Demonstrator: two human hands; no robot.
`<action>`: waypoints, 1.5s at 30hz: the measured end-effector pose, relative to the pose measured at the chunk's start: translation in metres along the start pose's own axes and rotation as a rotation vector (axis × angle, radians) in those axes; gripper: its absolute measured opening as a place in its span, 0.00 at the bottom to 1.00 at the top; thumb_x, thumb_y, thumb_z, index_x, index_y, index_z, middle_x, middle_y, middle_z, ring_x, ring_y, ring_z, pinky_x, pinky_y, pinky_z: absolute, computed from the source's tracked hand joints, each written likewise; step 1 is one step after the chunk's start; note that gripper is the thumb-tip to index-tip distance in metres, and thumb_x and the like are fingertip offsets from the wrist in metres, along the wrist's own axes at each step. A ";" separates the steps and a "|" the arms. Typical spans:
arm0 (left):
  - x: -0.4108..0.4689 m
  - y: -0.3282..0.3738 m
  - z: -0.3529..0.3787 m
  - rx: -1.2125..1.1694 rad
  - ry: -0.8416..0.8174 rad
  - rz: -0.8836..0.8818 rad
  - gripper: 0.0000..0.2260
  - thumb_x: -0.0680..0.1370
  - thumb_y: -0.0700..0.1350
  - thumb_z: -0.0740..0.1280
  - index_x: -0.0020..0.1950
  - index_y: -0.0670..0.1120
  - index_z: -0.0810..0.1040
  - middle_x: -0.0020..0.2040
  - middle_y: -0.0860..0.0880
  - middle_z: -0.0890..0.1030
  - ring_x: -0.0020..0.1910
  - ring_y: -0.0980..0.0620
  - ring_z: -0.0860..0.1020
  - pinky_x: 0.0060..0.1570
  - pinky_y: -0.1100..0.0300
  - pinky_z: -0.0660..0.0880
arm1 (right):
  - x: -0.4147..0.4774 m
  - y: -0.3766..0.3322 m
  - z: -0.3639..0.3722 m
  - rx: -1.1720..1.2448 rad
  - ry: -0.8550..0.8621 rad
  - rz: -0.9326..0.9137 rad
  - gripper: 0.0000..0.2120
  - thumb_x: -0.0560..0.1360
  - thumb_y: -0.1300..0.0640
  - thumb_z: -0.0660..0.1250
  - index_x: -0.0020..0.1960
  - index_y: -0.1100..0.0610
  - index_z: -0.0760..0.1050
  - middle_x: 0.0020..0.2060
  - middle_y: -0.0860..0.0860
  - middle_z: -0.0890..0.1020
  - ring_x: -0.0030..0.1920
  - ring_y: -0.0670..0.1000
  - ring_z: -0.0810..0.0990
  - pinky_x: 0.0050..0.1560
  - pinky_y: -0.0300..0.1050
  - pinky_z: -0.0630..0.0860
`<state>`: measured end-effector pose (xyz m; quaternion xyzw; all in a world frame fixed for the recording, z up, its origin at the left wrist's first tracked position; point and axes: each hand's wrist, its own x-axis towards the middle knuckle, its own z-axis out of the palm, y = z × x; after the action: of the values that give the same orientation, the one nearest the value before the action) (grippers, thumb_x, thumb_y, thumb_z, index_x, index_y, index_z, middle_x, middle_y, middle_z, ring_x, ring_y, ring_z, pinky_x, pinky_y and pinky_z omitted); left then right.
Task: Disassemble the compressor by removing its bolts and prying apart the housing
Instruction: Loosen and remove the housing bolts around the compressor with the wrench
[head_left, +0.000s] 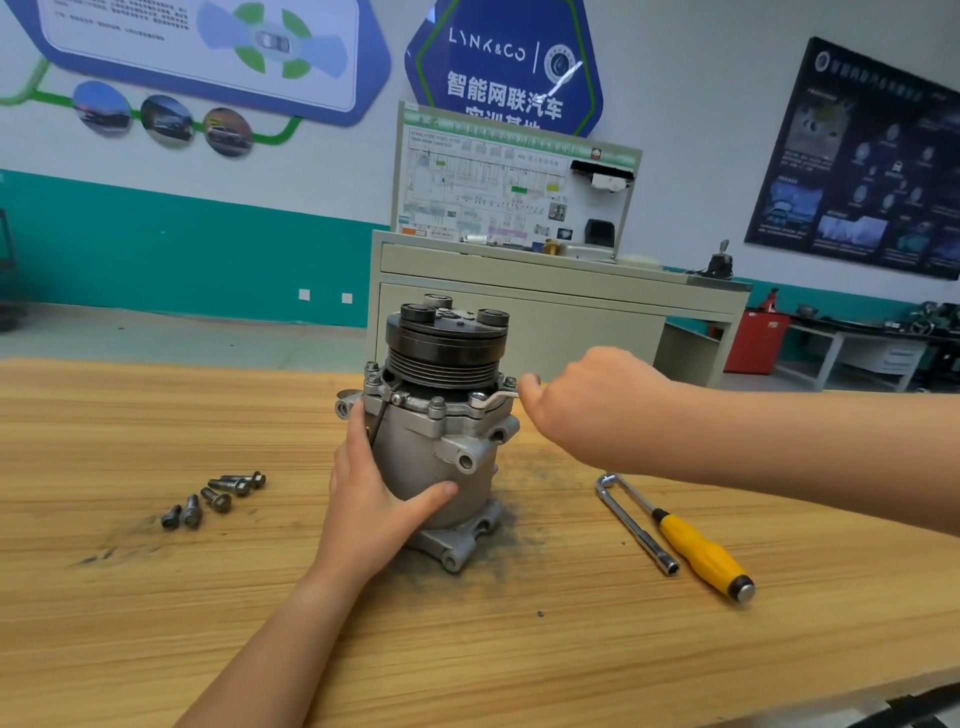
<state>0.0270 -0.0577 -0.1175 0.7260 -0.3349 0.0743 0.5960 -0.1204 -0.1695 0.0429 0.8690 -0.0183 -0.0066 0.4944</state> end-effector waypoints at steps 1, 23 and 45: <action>0.000 0.000 0.000 0.000 -0.002 -0.001 0.54 0.63 0.52 0.79 0.77 0.54 0.44 0.75 0.50 0.57 0.73 0.51 0.56 0.71 0.51 0.58 | 0.003 0.001 0.004 0.000 0.014 0.012 0.17 0.75 0.70 0.56 0.64 0.66 0.64 0.24 0.50 0.61 0.21 0.49 0.60 0.21 0.41 0.55; 0.000 0.000 0.000 -0.014 -0.013 -0.016 0.55 0.62 0.54 0.78 0.76 0.57 0.42 0.73 0.51 0.58 0.72 0.52 0.57 0.68 0.56 0.58 | -0.006 -0.027 0.048 0.800 0.497 0.477 0.16 0.80 0.56 0.55 0.66 0.58 0.67 0.36 0.54 0.79 0.34 0.60 0.77 0.31 0.50 0.71; -0.001 0.001 -0.001 0.003 0.005 -0.018 0.55 0.62 0.53 0.78 0.76 0.56 0.42 0.75 0.52 0.55 0.73 0.54 0.54 0.68 0.57 0.55 | 0.004 -0.007 0.010 0.182 0.069 0.097 0.22 0.74 0.69 0.56 0.67 0.66 0.59 0.25 0.51 0.62 0.22 0.50 0.60 0.20 0.41 0.54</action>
<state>0.0257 -0.0564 -0.1165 0.7298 -0.3267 0.0714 0.5963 -0.1166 -0.1744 0.0322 0.9081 -0.0439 0.0488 0.4136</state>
